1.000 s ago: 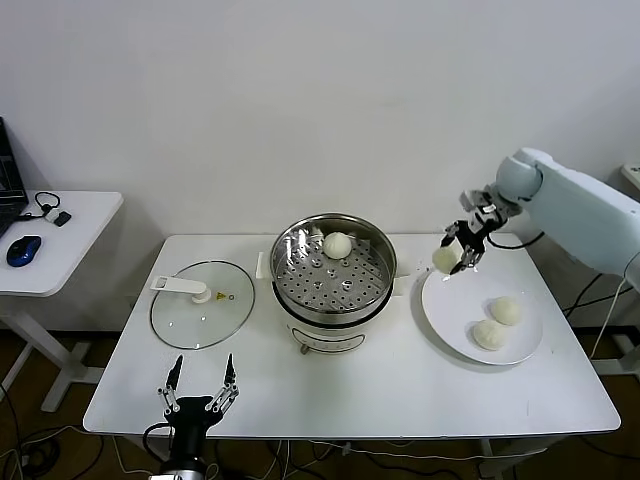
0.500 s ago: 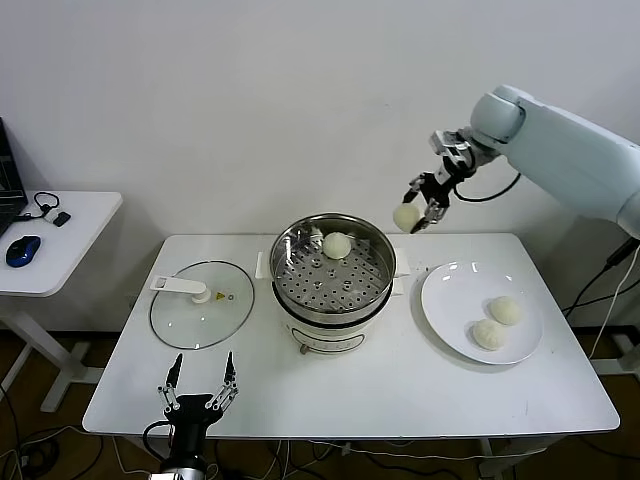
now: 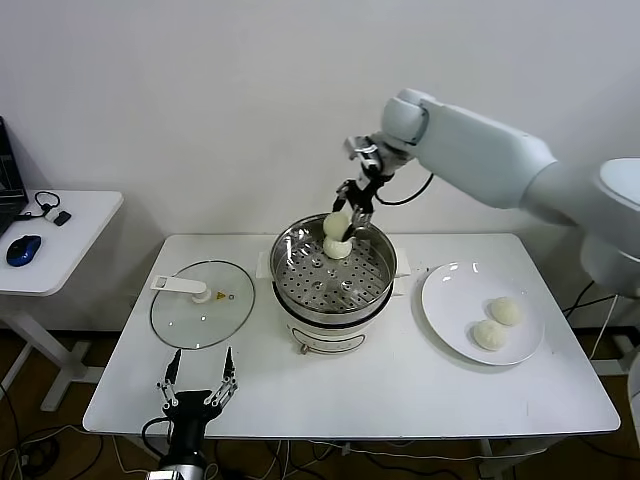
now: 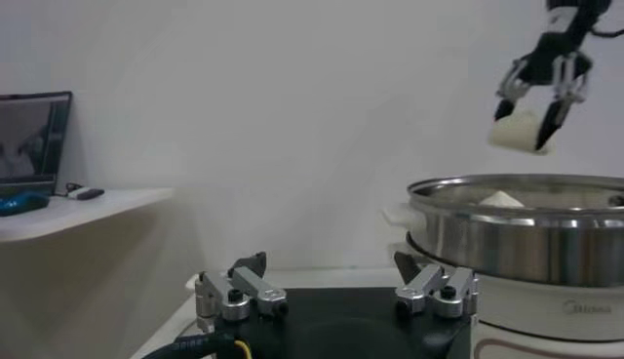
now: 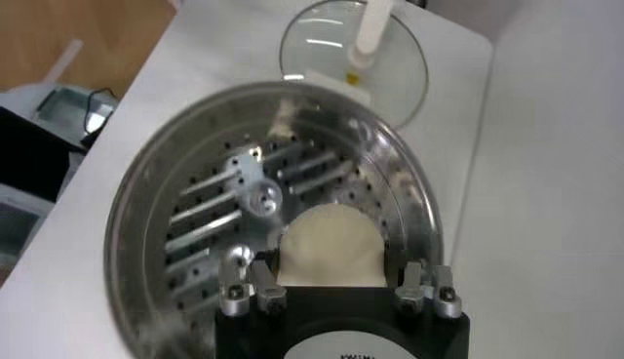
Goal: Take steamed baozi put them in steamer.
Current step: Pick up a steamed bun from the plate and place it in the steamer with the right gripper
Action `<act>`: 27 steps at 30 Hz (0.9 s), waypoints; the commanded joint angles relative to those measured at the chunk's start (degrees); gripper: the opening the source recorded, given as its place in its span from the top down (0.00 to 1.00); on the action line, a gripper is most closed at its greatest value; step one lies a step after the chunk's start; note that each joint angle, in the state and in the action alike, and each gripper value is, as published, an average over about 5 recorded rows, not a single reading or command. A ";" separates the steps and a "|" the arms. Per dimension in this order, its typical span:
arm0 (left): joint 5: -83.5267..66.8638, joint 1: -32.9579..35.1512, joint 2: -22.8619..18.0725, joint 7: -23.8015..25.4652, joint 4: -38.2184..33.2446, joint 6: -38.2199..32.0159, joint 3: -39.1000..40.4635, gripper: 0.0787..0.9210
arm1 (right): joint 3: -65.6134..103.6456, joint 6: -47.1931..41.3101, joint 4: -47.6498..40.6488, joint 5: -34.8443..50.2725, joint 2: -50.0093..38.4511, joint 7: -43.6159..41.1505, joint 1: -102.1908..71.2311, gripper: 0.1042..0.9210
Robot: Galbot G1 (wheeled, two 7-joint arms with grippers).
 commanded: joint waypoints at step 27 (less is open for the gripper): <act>-0.32 0.66 -0.03 0.05 -0.17 -0.23 0.14 0.12 | 2.60 -0.72 -8.18 -5.70 9.95 1.09 -8.96 0.29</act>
